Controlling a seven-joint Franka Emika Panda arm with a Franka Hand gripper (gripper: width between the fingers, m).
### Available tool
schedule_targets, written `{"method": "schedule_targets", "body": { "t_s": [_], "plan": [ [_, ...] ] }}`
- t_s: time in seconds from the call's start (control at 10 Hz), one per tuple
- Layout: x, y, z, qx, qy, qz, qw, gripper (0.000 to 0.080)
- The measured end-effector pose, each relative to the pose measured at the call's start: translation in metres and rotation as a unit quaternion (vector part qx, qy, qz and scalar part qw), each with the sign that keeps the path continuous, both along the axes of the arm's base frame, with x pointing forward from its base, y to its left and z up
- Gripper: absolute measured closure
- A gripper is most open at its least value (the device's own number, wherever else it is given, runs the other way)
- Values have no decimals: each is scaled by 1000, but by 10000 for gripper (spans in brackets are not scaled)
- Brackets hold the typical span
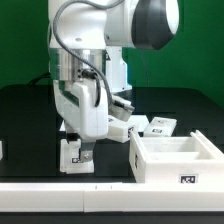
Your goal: Assemble cabinet
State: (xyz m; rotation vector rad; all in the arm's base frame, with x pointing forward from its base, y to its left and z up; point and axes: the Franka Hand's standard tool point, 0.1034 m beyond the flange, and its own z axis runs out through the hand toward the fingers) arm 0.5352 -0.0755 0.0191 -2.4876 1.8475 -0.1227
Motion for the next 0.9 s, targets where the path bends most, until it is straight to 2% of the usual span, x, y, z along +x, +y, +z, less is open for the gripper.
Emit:
{"method": "schedule_targets", "body": {
  "t_s": [0.1,0.2,0.3,0.4,0.5,0.6,0.7,0.8,0.9],
  "plan": [
    [1,0,1,0,-1,0,1000,2],
    [0,0,0,0,0,0,1000,101],
    [0,0,0,0,0,0,1000,101],
    [0,0,0,0,0,0,1000,302],
    [0,0,-1,0,1,0,1000,438],
    [0,0,-1,0,1,0,1000,438],
    [0,0,-1,0,1,0,1000,639],
    [0,0,-1,0,1,0,1000,739],
    [0,0,-1,-1,1,3,1000,739]
  ]
}}
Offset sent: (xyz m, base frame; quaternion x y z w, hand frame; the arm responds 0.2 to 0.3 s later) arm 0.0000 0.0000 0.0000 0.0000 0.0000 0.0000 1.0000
